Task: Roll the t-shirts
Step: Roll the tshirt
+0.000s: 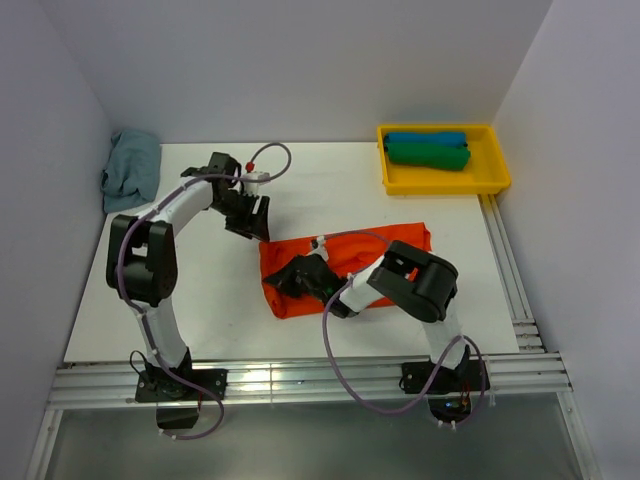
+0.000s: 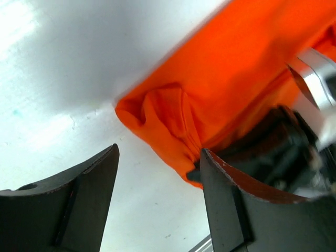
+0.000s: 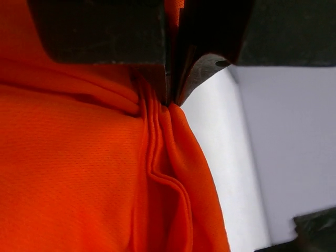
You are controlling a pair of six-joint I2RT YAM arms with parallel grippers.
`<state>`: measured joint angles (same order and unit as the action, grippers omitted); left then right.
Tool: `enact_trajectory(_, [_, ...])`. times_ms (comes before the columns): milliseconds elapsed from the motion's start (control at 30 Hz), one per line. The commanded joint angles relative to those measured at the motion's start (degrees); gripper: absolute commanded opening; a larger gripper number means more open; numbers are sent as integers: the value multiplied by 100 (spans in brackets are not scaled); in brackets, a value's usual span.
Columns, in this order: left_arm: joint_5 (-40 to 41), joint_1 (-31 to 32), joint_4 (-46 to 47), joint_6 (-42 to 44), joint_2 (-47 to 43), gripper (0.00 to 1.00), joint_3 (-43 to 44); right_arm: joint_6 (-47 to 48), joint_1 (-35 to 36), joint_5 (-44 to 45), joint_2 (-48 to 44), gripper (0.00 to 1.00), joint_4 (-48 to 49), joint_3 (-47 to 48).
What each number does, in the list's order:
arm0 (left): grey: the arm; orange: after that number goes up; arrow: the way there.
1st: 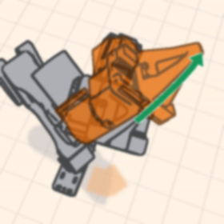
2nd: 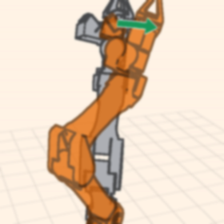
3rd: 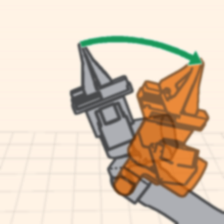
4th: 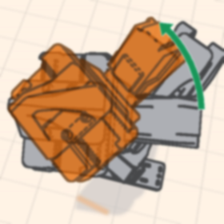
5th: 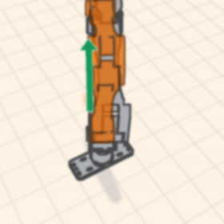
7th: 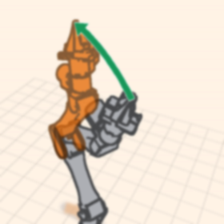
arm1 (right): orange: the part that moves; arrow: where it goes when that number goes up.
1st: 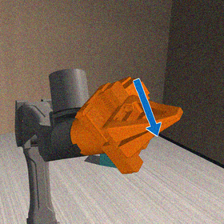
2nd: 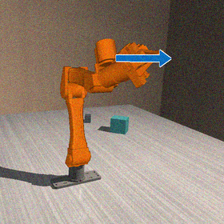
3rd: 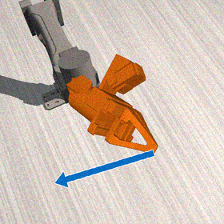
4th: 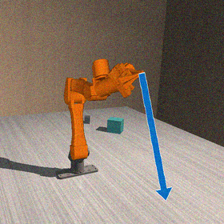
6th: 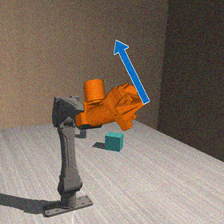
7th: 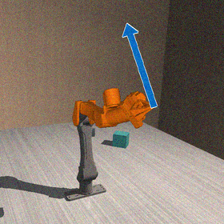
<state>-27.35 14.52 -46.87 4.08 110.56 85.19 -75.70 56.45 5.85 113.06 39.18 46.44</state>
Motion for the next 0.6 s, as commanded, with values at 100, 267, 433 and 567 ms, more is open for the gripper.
enact_trajectory(100, [-1008,-204,433,348,-422,68,-766,-1455,-213,-479,892,6,2512,-697])
enact_trajectory(267, [-1176,-213,907,366,-246,68,-1390,-2009,-230,-462,1420,6,3507,-908])
enact_trajectory(433, [-1360,-204,1364,129,-9,66,-1584,-2186,-239,-444,1588,5,3922,-996])
enact_trajectory(567, [-1202,-161,1470,-47,149,55,-1567,-2090,-248,-514,1579,5,3783,-952])
